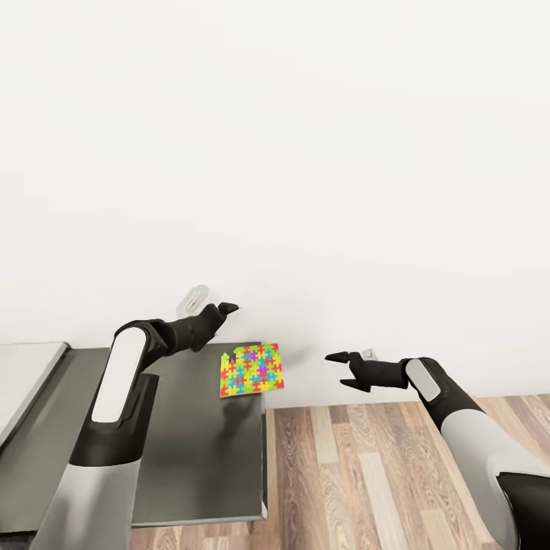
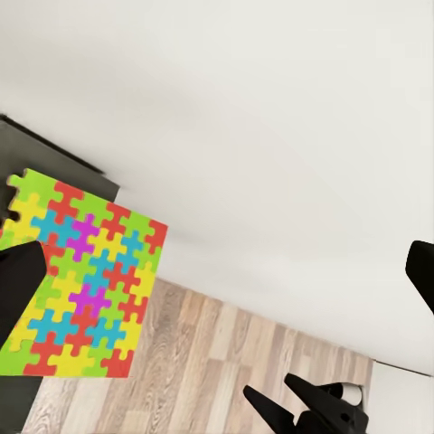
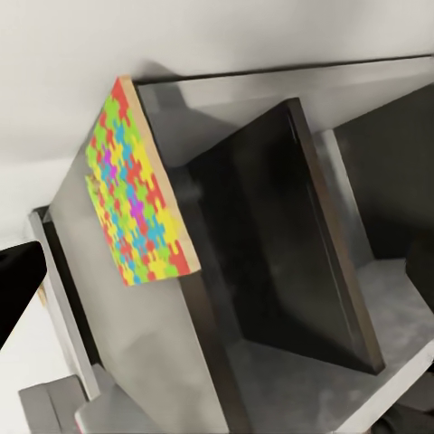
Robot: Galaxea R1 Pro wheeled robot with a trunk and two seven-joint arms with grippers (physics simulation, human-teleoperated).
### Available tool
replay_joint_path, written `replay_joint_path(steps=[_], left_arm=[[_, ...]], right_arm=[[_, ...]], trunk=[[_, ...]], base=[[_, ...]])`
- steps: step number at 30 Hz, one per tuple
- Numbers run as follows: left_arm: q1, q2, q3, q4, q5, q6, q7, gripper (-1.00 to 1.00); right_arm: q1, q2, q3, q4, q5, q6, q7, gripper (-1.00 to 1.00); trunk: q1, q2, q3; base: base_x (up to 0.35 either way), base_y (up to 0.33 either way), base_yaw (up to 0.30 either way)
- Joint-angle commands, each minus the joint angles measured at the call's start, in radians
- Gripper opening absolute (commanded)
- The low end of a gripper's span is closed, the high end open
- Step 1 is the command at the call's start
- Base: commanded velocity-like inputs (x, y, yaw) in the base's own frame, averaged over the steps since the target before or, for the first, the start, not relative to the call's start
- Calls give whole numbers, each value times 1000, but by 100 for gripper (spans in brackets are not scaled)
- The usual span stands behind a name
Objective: Put all the toys in the child's room - the three board games (two on the bed and one on the table), the two jigsaw puzzles on the table, and the tennis ball on the table - inside the toy box on the table in the child's room.
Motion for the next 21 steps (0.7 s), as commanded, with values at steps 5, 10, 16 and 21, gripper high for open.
replay_joint_path(steps=[5,10,16,21], left_arm=[[-1,-1,0,-1,9,1,10,100],[-1,-2,0,-1,9,1,9,100],[-1,-2,0,-1,9,1,9,100],[-1,-1,-8,-1,9,1,9,100]], right_arm=[[-1,-1,-4,0,7,5,3,100],[-2,-2,-4,1,7,5,1,100],[-2,-6,-4,0,7,5,0,100],[-2,-14,-5,0,7,5,-1,100]], trunk=[[0,-1,-1],[0,-1,-1],[0,-1,-1],[0,-1,-1]], base=[[0,0,234],[0,0,267],[0,0,284],[0,0,291]])
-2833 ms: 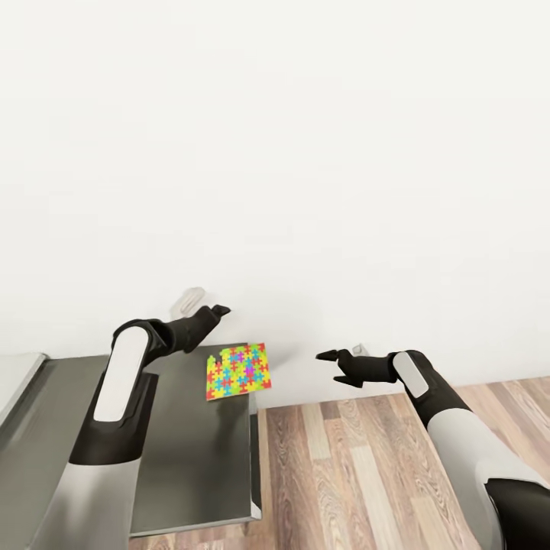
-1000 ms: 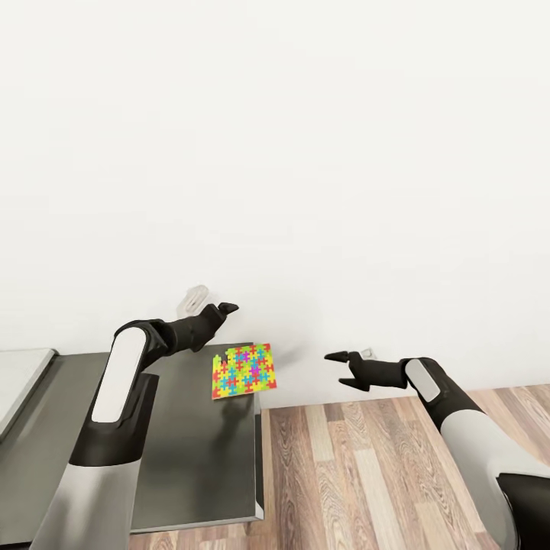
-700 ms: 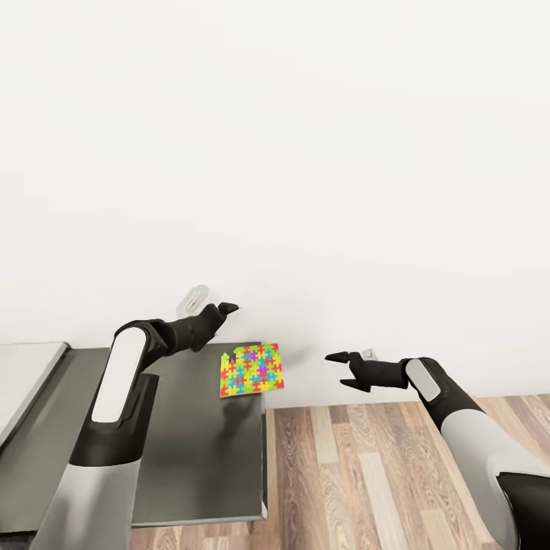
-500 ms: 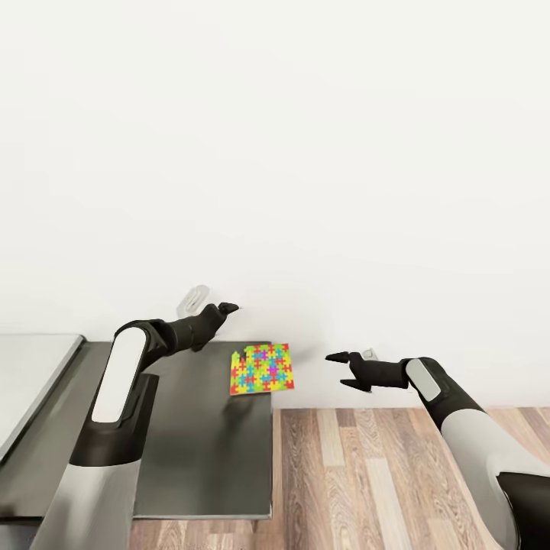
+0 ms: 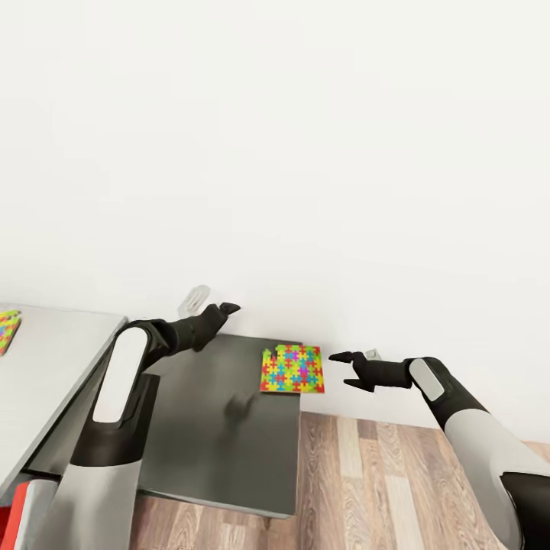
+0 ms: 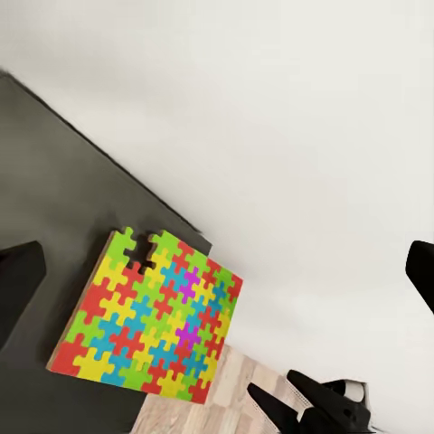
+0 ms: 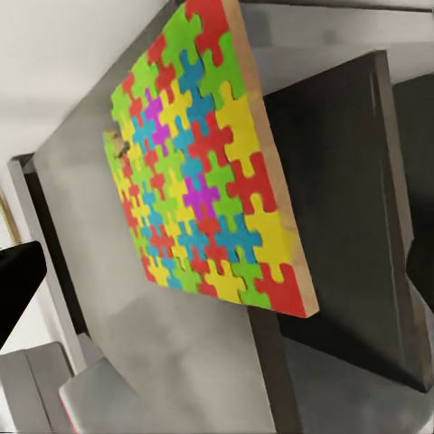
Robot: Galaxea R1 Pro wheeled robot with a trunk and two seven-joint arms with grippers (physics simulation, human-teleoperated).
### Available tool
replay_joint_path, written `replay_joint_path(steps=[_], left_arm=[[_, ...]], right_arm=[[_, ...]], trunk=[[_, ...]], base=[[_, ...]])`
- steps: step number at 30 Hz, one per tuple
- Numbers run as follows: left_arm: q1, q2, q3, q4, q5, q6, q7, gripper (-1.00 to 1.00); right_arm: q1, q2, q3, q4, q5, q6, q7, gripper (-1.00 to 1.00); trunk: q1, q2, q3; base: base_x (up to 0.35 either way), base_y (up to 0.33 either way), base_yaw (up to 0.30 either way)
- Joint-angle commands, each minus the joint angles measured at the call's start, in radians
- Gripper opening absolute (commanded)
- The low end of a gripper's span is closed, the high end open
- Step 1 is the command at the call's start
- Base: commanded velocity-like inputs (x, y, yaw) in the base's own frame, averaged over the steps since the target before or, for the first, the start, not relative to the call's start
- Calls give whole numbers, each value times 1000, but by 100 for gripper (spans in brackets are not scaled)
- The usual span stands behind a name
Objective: Put all the toys in the child's room - the three board games (two on the bed and one on the table), the two jigsaw puzzles on the table, and the tennis ball on the table - inside the toy box on the table in the child's room.
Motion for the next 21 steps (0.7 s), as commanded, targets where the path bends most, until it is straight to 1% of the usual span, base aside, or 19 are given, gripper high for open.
replay_joint_path(steps=[1,8,12,19,21], left_arm=[[-1,0,-4,-1,9,1,10,100],[-1,0,-18,-1,9,1,10,100],[-1,0,-21,-1,10,1,10,100],[-1,-1,-25,-1,10,1,10,100],[-1,0,-25,-1,10,1,10,100]], right_arm=[[0,-2,-4,0,7,5,7,100],[-1,-10,-4,-1,7,5,7,100],[-1,-13,-4,-1,7,6,8,100],[-1,-23,-5,-5,7,6,9,100],[-1,-29,-5,-7,7,6,9,100]], trunk=[[0,-1,-1],[0,-1,-1],[0,-1,-1],[0,-1,-1],[0,-1,-1]], base=[[0,0,293],[0,0,291],[0,0,216],[0,0,97],[0,0,45]])
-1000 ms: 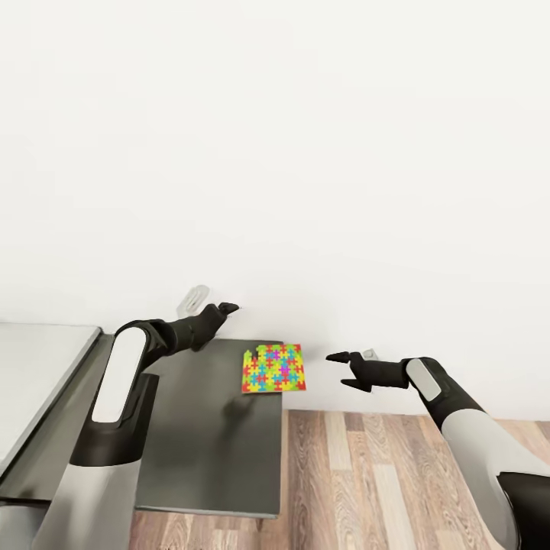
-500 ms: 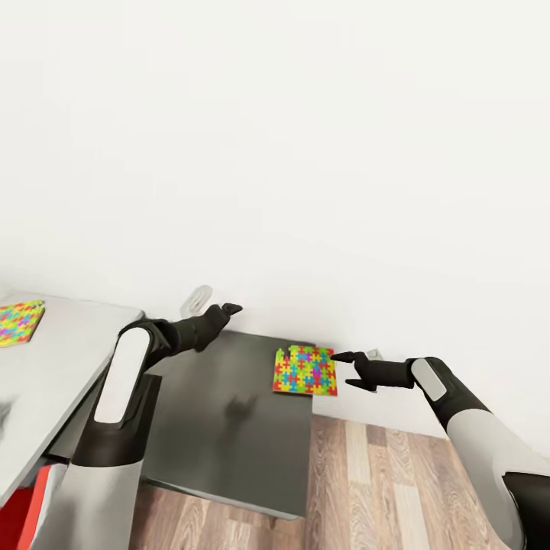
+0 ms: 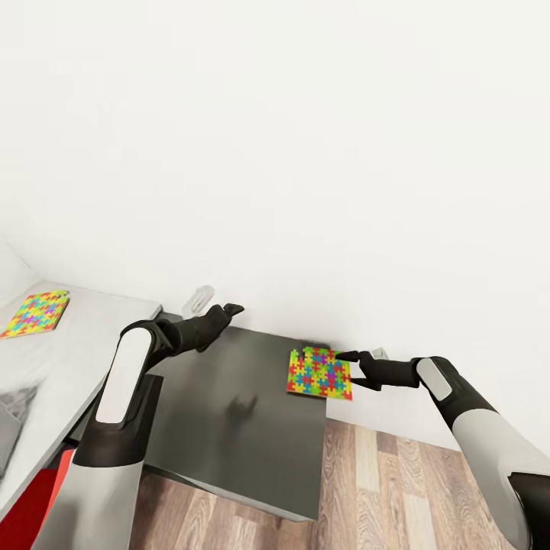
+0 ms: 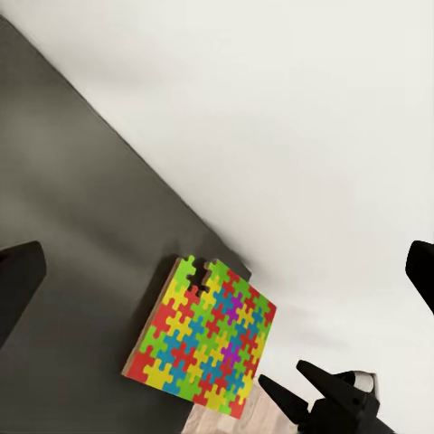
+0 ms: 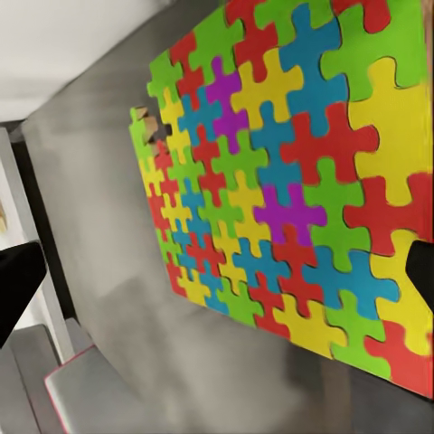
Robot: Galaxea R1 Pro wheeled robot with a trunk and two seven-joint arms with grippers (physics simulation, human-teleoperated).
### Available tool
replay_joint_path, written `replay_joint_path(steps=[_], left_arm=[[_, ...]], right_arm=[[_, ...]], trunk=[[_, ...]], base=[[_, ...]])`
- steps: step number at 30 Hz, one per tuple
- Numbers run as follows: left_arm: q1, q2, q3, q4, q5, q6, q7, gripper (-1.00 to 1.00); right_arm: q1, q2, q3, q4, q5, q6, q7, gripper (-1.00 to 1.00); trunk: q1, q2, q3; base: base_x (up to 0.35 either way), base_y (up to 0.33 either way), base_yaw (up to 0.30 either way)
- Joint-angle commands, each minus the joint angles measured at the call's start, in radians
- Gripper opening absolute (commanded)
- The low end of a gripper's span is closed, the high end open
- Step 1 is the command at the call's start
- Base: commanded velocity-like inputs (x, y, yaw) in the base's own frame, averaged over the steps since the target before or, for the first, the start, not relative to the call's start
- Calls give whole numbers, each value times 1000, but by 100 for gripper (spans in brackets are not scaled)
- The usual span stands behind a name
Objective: Put all the toys in the child's room - the three board games (two on the bed and one on the table), the two jigsaw puzzles on the table, and the tennis ball on the table - inside the toy box on the table in the child's room.
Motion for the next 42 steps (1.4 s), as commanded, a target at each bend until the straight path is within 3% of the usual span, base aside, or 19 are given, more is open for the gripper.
replay_joint_path(steps=[1,10,16,27,42], left_arm=[[-1,0,0,-1,9,1,10,100],[-1,0,-1,-1,9,1,11,100],[-1,0,-2,-1,9,1,11,100],[-1,0,-3,-1,9,1,12,100],[-2,-1,-4,-1,11,0,13,100]], right_arm=[[-1,-3,-4,-1,8,5,7,100],[-1,-32,-9,-3,7,4,7,100],[-1,-56,-40,-3,8,2,6,100],[-1,-65,-79,-3,8,1,4,100],[0,-61,-89,-3,8,0,3,100]], trunk=[[0,-1,-1],[0,-1,-1],[0,-1,-1],[0,-1,-1],[0,-1,-2]], base=[[0,0,32],[0,0,16],[0,0,5],[0,0,1],[0,0,0]])
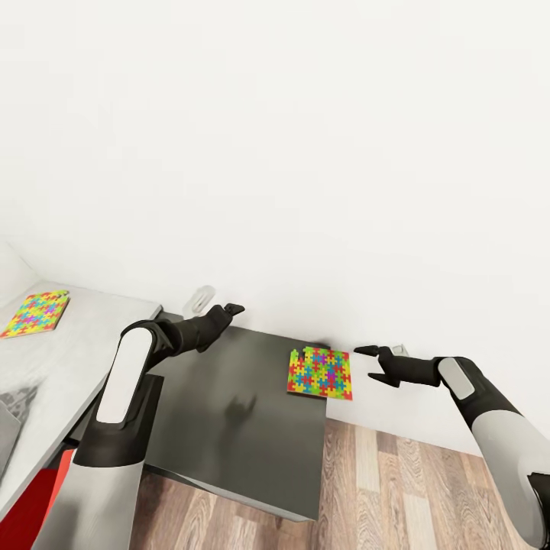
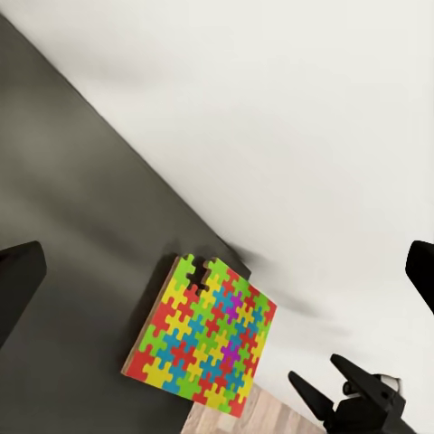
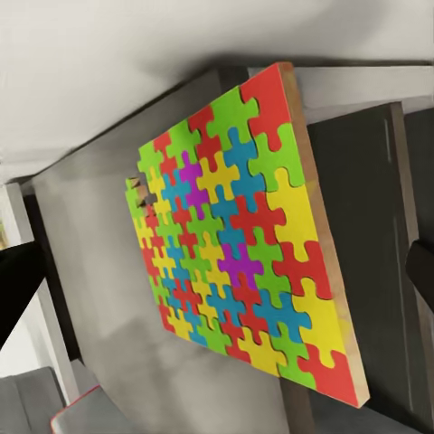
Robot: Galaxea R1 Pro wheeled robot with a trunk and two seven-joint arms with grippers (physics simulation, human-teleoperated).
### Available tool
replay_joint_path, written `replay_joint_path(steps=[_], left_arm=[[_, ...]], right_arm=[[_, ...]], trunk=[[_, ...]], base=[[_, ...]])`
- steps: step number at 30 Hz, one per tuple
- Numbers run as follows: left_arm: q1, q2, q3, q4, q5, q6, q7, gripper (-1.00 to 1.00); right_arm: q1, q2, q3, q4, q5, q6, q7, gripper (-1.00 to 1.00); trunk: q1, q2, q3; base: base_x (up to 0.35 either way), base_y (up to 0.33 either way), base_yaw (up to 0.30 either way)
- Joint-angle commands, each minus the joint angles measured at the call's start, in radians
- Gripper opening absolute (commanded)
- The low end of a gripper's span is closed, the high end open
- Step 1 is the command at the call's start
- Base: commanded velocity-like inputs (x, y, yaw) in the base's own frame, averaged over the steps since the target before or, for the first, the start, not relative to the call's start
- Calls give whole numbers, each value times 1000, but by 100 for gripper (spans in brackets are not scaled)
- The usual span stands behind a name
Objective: Put all the toys in the child's room - the three board games (two on the bed and one on the table), the two jigsaw puzzles on the table, and the tennis ball on the table - inside the toy box on the table in the child's room.
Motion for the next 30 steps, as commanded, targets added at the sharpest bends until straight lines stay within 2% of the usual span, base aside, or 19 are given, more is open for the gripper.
replay_joint_path(steps=[1,30], left_arm=[[-1,0,0,-1,9,1,10,100],[-5,-1,0,-1,11,1,12,100]], right_arm=[[-1,0,-5,0,9,5,7,100],[-1,5,-6,3,10,5,7,100]], trunk=[[0,-1,-1],[0,-1,-40]], base=[[0,0,0],[0,0,0]])
